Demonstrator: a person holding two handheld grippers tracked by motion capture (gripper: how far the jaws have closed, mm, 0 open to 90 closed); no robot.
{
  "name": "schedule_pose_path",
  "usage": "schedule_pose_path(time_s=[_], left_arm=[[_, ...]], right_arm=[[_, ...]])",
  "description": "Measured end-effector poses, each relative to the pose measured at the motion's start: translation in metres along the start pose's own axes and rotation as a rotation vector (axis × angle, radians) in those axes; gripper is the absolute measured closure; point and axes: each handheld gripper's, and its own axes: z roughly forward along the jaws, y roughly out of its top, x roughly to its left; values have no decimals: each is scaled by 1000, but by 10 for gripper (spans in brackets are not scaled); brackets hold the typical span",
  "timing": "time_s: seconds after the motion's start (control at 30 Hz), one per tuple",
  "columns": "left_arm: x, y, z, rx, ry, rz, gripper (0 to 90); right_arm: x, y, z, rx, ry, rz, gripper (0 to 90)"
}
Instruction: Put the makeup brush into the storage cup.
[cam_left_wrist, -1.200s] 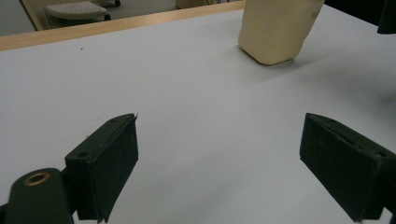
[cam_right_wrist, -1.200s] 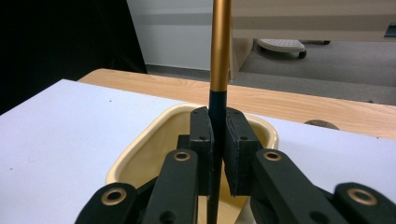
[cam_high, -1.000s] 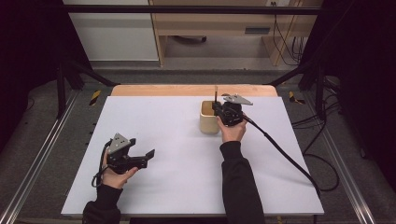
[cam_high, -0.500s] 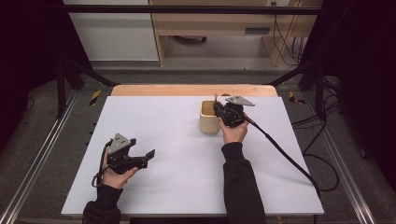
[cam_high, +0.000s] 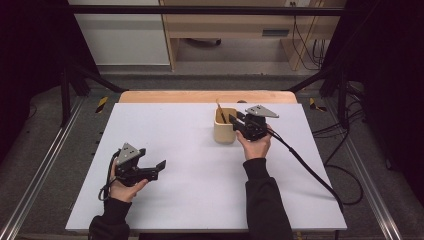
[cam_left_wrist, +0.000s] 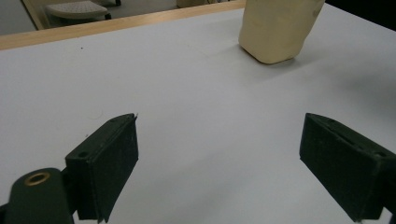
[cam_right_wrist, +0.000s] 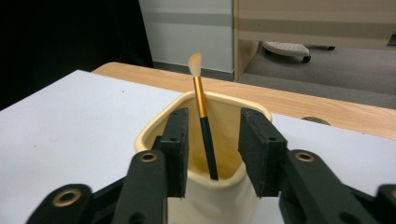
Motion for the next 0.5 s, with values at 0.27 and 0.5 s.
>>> schedule_pose_path(time_s=[0.27, 0.5], left_arm=[[0, 0, 0, -3, 2, -4, 111], [1, 0, -1, -3, 4, -4, 111]], right_arm=[[2, -4, -23, -4, 11, -25, 479], [1, -9, -42, -1, 19, -29, 327]])
